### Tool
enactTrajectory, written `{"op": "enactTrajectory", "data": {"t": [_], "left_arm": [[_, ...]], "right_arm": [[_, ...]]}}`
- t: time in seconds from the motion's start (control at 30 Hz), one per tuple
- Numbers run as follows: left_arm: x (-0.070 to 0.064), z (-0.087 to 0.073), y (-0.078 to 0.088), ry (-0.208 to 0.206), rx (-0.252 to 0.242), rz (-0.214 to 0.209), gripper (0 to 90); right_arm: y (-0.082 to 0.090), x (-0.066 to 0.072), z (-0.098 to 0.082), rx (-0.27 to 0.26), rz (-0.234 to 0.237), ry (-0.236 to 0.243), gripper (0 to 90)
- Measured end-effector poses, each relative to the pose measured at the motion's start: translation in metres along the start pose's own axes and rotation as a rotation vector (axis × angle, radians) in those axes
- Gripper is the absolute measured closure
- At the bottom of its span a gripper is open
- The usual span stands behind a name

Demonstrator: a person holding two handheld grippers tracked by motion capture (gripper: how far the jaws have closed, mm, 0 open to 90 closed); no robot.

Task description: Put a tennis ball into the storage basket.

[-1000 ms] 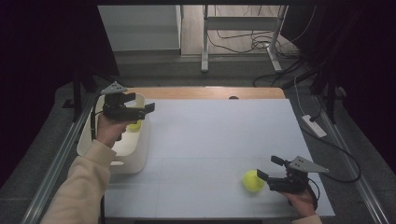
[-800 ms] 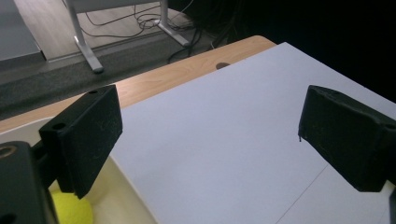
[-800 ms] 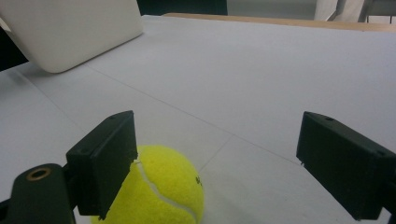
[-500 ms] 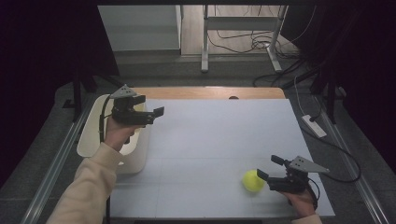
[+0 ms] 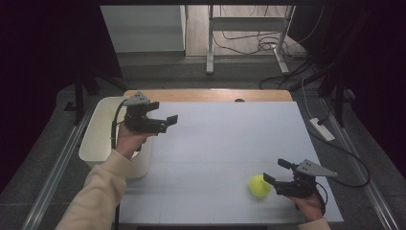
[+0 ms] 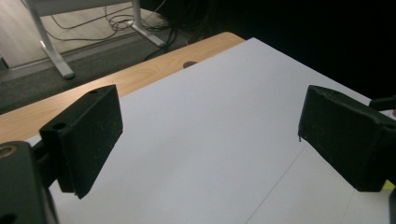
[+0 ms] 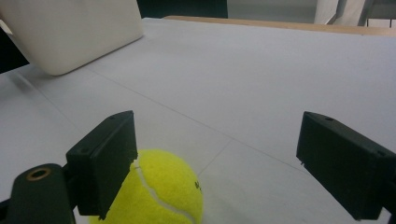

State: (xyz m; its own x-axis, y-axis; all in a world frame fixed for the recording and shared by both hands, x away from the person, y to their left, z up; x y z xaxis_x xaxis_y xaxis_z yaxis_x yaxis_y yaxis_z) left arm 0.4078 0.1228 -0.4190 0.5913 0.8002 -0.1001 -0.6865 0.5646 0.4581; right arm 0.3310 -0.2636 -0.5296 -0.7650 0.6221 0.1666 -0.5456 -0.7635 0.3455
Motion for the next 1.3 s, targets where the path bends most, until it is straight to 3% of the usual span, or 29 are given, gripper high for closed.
{"op": "enactTrajectory", "data": {"t": [0.27, 0.4, 1.3], "left_arm": [[-0.027, -0.004, -0.013, -0.045, 0.012, -0.043, 7.2], [-0.031, -0.007, -0.018, -0.062, 0.026, -0.028, 7.1], [-0.065, -0.021, -0.047, -0.081, 0.071, -0.133, 7.3]], "right_arm": [[0.000, -0.001, 0.001, -0.001, 0.000, 0.000, 12.1], [0.000, 0.000, 0.000, 0.000, 0.001, 0.001, 12.1], [0.003, 0.001, 0.004, -0.024, -0.010, 0.008, 12.1]]}}
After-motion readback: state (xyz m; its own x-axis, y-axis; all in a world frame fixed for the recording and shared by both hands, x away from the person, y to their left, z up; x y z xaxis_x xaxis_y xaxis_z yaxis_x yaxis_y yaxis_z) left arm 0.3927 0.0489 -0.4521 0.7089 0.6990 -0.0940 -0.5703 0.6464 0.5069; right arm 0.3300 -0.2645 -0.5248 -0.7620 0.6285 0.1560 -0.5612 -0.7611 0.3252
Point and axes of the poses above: each handheld gripper's, and its own axes: y roughly backward along the jaws, z roughly out of its top, x roughly to its left, the point moved 8 cm from there along -y, roughly forward along the jaws, and after that the axes turned 6 degrees about z, right-handed, at the moved point
